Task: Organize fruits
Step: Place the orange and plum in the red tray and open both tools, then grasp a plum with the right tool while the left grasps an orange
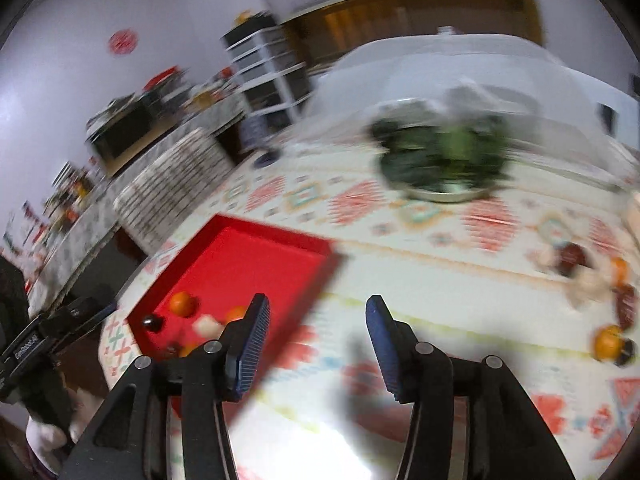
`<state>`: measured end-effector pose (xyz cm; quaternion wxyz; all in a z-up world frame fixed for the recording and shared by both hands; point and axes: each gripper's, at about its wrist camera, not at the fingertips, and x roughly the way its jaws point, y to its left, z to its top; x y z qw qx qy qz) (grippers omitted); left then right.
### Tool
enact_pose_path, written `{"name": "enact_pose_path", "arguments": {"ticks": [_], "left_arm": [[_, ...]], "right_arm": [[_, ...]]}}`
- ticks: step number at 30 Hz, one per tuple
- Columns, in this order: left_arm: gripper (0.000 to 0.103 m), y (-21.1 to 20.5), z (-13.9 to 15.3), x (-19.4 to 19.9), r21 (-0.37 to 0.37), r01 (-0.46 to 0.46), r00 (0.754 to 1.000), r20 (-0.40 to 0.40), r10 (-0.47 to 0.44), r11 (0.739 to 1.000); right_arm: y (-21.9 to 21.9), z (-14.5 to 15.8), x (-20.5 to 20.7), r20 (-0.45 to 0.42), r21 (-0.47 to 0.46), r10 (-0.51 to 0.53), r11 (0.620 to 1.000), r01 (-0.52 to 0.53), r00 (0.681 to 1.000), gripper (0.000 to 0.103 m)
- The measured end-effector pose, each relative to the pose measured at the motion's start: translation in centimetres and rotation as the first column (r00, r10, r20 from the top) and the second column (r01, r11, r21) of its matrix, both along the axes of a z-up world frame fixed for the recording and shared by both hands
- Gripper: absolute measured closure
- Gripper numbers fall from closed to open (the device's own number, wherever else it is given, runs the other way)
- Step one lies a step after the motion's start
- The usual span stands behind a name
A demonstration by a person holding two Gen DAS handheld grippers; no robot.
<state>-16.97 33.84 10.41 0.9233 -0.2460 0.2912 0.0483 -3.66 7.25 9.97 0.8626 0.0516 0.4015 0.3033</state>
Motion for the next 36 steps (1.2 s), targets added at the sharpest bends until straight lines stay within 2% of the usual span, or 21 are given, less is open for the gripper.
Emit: {"name": "enact_pose_path", "arguments": {"ticks": [4, 7, 11, 18, 21, 25, 27, 32, 36], "left_arm": [[0.027, -3.4, 0.4, 0.5, 0.021, 0.064, 0.998, 0.0, -0.064, 0.998], [0.026, -6.3, 0.3, 1.5, 0.033, 0.118, 0.993, -0.012, -0.117, 0.993], [0.026, -10.4, -0.3, 3.6, 0.035, 0.199, 0.979, -0.053, -0.197, 0.979], [0.026, -18.0, -0.9, 6.5, 0.092, 0.346, 0.935, -0.12, -0.335, 0.934], [0.026, -20.3, -1.3, 7.5, 0.098, 0.389, 0.917, -0.135, -0.375, 0.916], [0.026, -22.2, -2.0, 9.6, 0.074, 0.417, 0.902, -0.153, -0.403, 0.906], [0.026, -23.4, -2.4, 10.8, 0.056, 0.433, 0.892, -0.166, -0.42, 0.899], [0.026, -26.7, -3.4, 13.3, 0.044, 0.476, 0.867, -0.188, -0.461, 0.878], [0.026, -29.8, -4.4, 14.9, 0.071, 0.52, 0.843, -0.207, -0.497, 0.851]], "right_arm": [[-8.5, 0.6, 0.4, 0.02, -0.005, -0.147, 0.989, 0.147, 0.989, 0.048], [-15.5, 0.5, 0.8, 0.016, -0.009, -0.281, 0.96, 0.282, 0.959, 0.046], [-21.2, -1.4, 1.7, -0.025, -0.046, -0.374, 0.927, 0.373, 0.927, 0.046], [-23.3, -5.9, 3.8, -0.099, -0.096, -0.372, 0.927, 0.363, 0.923, 0.046], [-23.0, -6.9, 4.3, -0.093, -0.127, -0.343, 0.935, 0.33, 0.935, 0.052], [-22.3, -7.5, 4.7, -0.068, -0.166, -0.311, 0.94, 0.297, 0.948, 0.053], [-21.9, -7.7, 4.8, -0.051, -0.191, -0.295, 0.941, 0.281, 0.954, 0.059], [-22.0, -7.8, 5.1, -0.058, -0.16, -0.282, 0.949, 0.27, 0.958, 0.073], [-23.5, -7.7, 4.9, -0.087, -0.087, -0.304, 0.951, 0.297, 0.949, 0.074]]}}
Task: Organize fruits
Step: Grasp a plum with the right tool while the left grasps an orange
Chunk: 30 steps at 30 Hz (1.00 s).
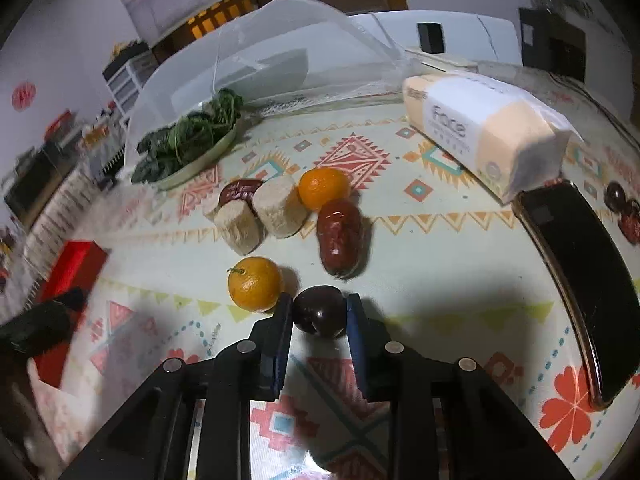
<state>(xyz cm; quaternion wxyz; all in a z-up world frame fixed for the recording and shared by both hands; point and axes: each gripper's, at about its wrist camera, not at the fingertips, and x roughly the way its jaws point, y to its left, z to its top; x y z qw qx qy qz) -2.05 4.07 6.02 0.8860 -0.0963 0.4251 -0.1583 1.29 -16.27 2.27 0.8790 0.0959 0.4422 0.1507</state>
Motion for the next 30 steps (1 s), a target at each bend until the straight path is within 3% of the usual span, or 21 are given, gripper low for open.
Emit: {"name": "enact_pose_path", "arguments": {"ticks": [5, 11, 14, 15, 16, 17, 26, 30], "left_arm": [[0.026, -4.3, -1.1, 1.5, 0.075, 0.081, 0.996, 0.03, -0.083, 0.994], [0.036, -8.4, -3.0, 4.0, 0.144, 0.141, 0.989, 0.02, -0.145, 0.98], [0.051, -9.2, -4.2, 5.1, 0.166, 0.141, 0.99, -0.009, -0.141, 0.976], [0.064, -9.3, -4.5, 5.3, 0.175, 0.139, 0.99, -0.018, -0.138, 0.975], [0.07, -9.4, -4.7, 5.4, 0.193, 0.128, 0.992, -0.005, -0.13, 0.973], [0.07, -9.4, -4.7, 5.4, 0.195, 0.128, 0.991, -0.002, -0.13, 0.972], [0.07, -6.2, -2.7, 3.2, 0.123, 0.059, 0.996, 0.052, -0.066, 0.991], [0.07, -1.8, -0.5, 0.6, 0.058, -0.008, 0.996, 0.094, 0.002, 0.998]], "right_arm": [[-2.2, 1.3, -0.6, 0.04, 0.067, -0.064, 0.996, 0.061, 0.997, 0.074], [-4.1, 1.2, -0.5, 0.016, 0.14, -0.12, 0.983, 0.117, 0.993, 0.074], [-4.4, 1.3, -0.6, 0.015, 0.16, -0.127, 0.979, 0.123, 0.992, 0.074], [-4.4, 1.3, -0.6, 0.015, 0.164, -0.126, 0.979, 0.121, 0.992, 0.074], [-4.4, 1.3, -0.6, 0.014, 0.166, -0.124, 0.979, 0.12, 0.992, 0.074], [-4.3, 1.3, -0.5, 0.013, 0.168, -0.121, 0.979, 0.118, 0.993, 0.074], [-4.0, 1.1, -0.4, 0.029, 0.147, -0.126, 0.982, 0.121, 0.992, 0.074], [-3.4, 1.1, -0.5, 0.048, 0.122, -0.115, 0.987, 0.109, 0.992, 0.074]]}}
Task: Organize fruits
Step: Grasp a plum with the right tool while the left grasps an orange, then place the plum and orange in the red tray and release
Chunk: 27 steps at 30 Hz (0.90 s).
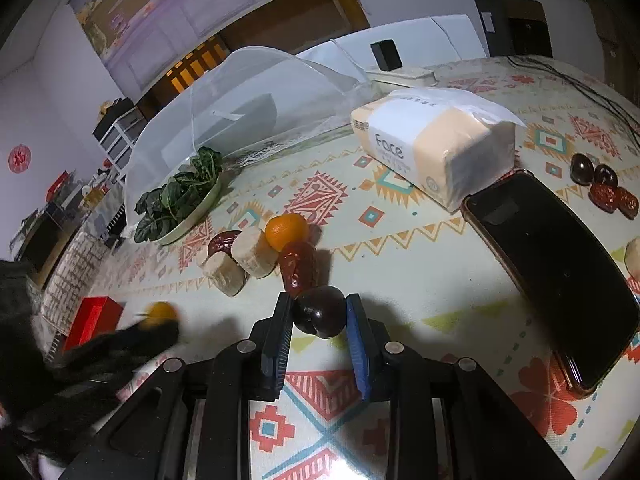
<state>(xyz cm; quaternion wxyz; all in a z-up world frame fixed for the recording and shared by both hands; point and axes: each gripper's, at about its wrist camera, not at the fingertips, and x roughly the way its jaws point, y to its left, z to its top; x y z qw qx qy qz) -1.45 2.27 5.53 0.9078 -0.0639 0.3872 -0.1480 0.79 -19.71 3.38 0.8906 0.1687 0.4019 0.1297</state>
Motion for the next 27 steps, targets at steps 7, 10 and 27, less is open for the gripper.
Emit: {"name": "enact_pose_path", "arguments": {"ticks": [7, 10, 27], "left_arm": [[0.07, 11.1, 3.2, -4.6, -0.073, -0.176, 0.982, 0.059, 0.18, 0.982], [0.07, 16.9, 4.1, -6.2, -0.103, -0.269, 0.958, 0.073, 0.277, 0.958], [0.07, 36.5, 1.6, -6.3, -0.052, -0.525, 0.851, -0.051, 0.522, 0.85]], "right_arm": [[2.9, 1.7, -1.2, 0.035, -0.037, 0.039, 0.999, -0.038, 0.999, 0.074], [5.9, 3.5, -2.1, 0.05, -0.039, 0.099, 0.995, -0.097, 0.994, 0.074], [37.0, 5.8, -2.1, -0.023, -0.044, 0.579, 0.813, -0.58, 0.815, 0.074]]}}
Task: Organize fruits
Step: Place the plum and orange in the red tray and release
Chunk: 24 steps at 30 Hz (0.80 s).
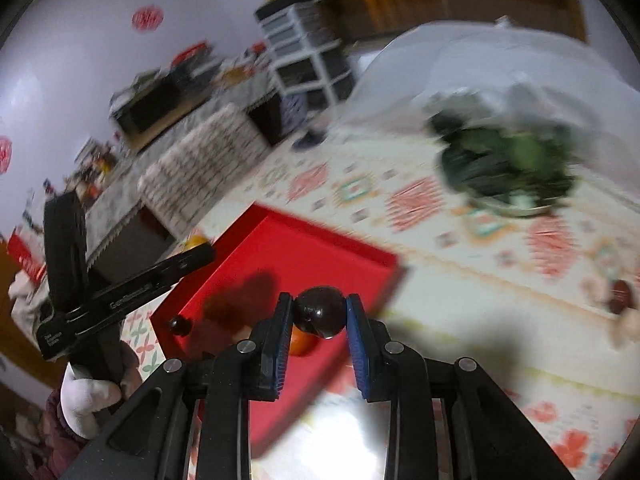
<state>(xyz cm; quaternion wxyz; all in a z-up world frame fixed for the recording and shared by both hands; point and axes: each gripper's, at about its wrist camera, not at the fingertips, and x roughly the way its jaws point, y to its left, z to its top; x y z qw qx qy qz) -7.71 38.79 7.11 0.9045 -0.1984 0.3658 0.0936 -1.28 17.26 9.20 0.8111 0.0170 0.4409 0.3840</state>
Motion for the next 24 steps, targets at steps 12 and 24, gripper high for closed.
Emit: {"name": "enact_pose_path", "arguments": {"ticks": [12, 24], "left_arm": [[0.068, 2.5, -3.0, 0.7, -0.086, -0.023, 0.999, -0.048, 0.019, 0.996], [0.039, -0.2, 2.1, -1.9, -0.065, 0.001, 0.998, 0.056, 0.003, 0.998]], "right_arm": [[7.7, -5.9, 2.0, -0.096, -0.092, 0.053, 0.994, -0.062, 0.994, 0.072], [4.8, -2.3, 1.2, -0.042, -0.025, 0.028, 0.999, -0.029, 0.999, 0.063]]}}
